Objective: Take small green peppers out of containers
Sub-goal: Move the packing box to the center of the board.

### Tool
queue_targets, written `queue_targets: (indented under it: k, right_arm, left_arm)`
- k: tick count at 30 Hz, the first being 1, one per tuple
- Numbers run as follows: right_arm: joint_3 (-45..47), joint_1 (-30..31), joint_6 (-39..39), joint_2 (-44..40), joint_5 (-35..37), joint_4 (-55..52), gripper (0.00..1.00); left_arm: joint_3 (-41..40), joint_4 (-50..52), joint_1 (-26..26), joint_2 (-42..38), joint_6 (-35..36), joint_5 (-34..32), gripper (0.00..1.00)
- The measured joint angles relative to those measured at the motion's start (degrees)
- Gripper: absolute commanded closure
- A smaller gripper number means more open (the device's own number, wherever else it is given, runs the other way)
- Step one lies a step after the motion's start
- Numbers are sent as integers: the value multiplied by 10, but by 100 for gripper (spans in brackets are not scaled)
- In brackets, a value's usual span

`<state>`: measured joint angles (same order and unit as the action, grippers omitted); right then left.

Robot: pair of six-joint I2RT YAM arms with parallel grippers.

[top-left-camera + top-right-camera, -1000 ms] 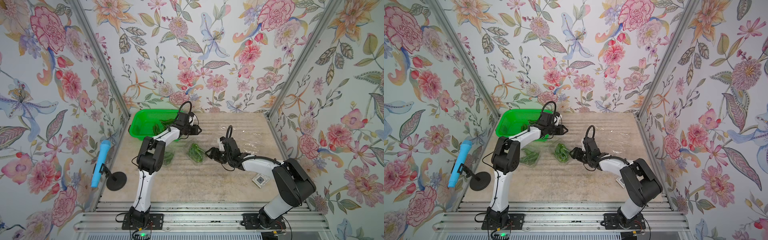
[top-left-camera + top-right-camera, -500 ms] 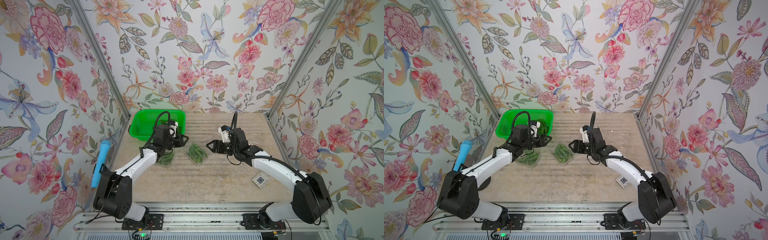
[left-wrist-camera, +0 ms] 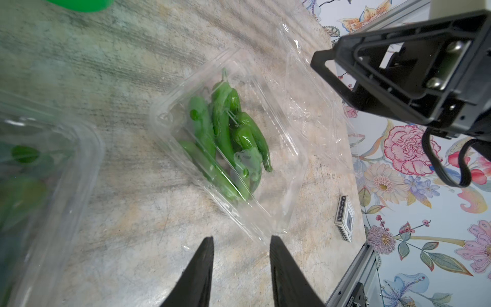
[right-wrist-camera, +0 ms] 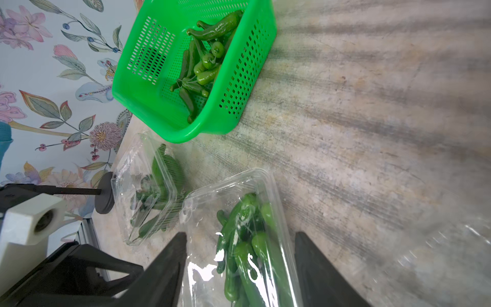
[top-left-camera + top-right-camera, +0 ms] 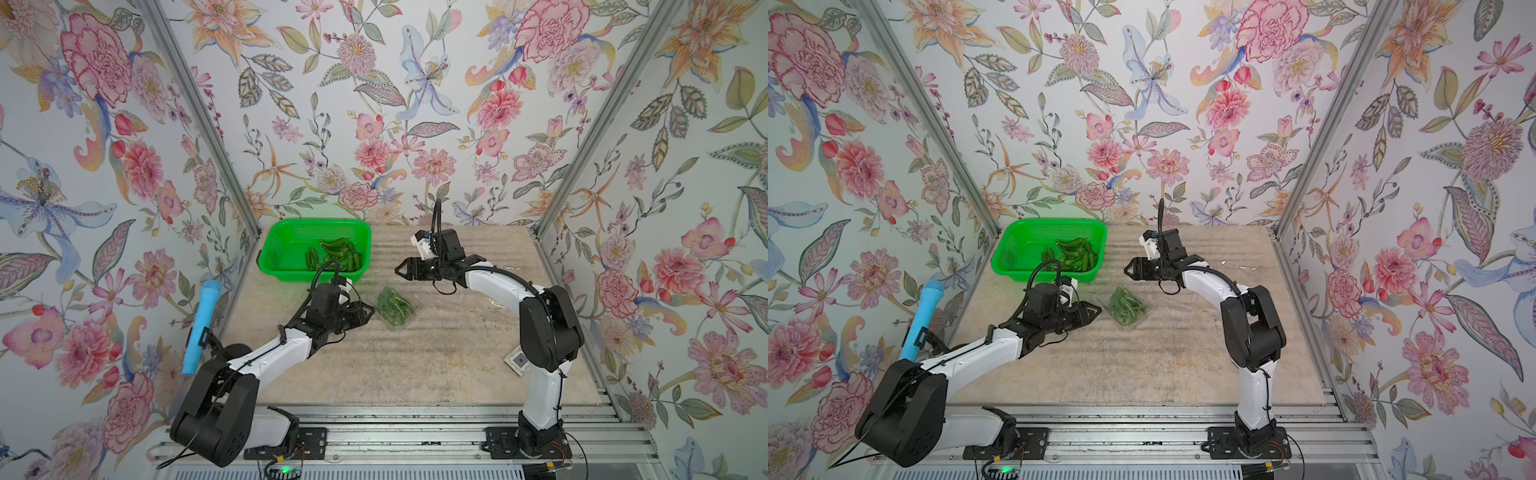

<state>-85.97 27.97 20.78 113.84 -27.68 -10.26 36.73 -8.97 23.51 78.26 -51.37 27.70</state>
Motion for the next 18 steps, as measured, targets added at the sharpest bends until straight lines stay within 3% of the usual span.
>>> queue_targets:
  k: [18]
  right_arm:
    - [-21, 0, -7, 33, -17, -11, 34]
  left_arm:
    - [-9, -33, 0, 69, -12, 0, 72]
